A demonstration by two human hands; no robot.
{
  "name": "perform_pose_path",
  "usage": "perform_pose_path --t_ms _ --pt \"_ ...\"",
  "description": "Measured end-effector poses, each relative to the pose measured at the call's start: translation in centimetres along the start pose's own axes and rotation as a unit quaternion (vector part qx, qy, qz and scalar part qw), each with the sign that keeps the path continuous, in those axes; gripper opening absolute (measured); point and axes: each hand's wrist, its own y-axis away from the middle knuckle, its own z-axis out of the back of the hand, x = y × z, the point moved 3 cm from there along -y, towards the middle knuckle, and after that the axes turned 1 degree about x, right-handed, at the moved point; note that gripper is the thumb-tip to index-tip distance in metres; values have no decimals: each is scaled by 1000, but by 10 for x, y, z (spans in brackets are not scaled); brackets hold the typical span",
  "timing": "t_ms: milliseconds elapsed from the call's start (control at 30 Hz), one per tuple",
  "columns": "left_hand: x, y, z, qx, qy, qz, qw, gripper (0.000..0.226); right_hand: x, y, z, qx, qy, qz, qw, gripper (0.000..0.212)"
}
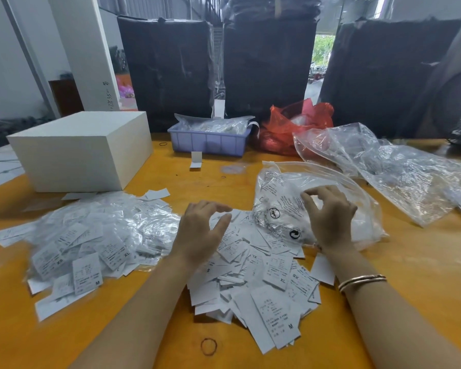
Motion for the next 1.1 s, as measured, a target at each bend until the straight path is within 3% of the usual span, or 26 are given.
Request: perform_pose_path --t_ms 167,233,400,533,733,833,900,967,1033,1100 --pt "-4 0 4 84 172 57 980 49 52 18 -6 56 -91 135 985 18" --pt "-5 1 1 109 198 66 972 51 63 24 -9 91 -136 123 979 29" --pt "-6 1 2 103 303 98 942 23 75 31 -19 196 -318 60 926 16" --pt "-6 0 4 119 365 128 914 41 78 36 -26 275 -373 20 886 18" --pt "-5 1 -1 177 356 172 901 50 79 37 -27 295 -446 0 845 23" --pt "-3 2 -1 171 354 162 905 22 77 36 -28 290 -463 -20 837 23" --pt "1 0 -1 127 357 168 910 9 77 37 -29 275 -453 -24 848 25" --pt "5 -2 2 75 366 176 911 7 76 37 -31 277 -386 -13 880 25" --pt "6 -4 5 39 369 171 913 6 76 41 -38 327 -229 25 916 26" --pt "6 -5 7 8 365 164 916 4 75 47 -45 373 -44 70 924 38"
